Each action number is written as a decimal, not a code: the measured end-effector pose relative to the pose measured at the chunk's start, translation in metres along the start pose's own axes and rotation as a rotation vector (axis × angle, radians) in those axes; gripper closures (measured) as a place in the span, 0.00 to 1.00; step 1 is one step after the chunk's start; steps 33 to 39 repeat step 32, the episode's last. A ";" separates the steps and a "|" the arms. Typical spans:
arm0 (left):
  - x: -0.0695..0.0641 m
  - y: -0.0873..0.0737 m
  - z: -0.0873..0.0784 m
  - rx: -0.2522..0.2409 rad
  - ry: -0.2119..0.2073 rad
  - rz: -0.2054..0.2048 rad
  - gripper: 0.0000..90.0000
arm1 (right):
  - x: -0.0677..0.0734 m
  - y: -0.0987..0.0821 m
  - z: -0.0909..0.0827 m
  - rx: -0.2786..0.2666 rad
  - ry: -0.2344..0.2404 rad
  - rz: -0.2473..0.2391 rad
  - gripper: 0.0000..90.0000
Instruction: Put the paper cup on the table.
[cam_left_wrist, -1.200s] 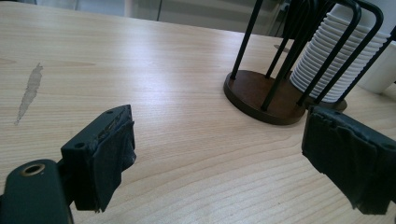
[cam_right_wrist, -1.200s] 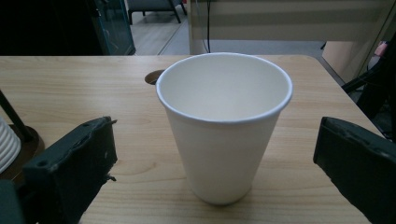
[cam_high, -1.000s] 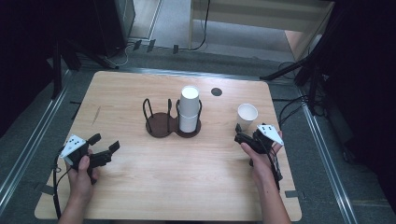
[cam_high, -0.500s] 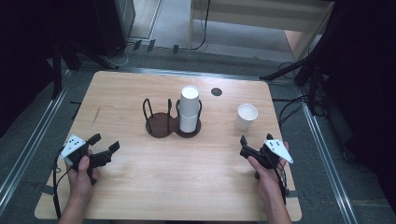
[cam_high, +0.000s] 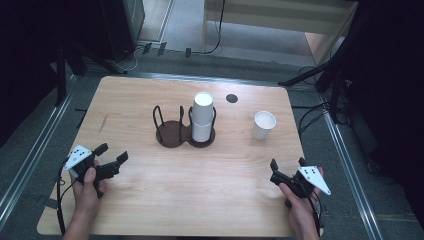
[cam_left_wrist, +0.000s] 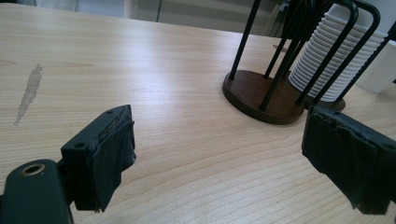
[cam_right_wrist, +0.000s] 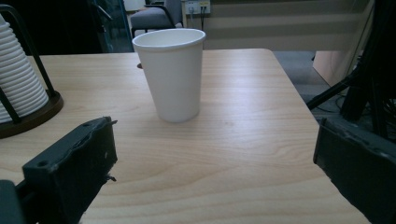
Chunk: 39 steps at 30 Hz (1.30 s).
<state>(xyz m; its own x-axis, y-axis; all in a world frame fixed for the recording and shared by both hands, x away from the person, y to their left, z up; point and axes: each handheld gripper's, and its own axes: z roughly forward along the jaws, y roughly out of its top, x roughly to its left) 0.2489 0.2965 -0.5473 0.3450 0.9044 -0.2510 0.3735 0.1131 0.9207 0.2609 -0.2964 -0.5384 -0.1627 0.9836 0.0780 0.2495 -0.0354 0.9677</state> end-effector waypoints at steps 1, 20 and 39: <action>0.000 0.000 0.000 -0.001 0.000 0.000 0.11 | -0.003 -0.001 -0.003 -0.001 -0.004 0.001 0.00; -0.002 -0.001 -0.001 -0.001 0.000 0.008 0.11 | -0.031 -0.012 -0.047 0.015 -0.024 0.021 0.00; -0.003 -0.001 0.001 0.000 0.002 0.013 0.11 | -0.019 -0.006 -0.042 0.045 -0.019 -0.037 0.00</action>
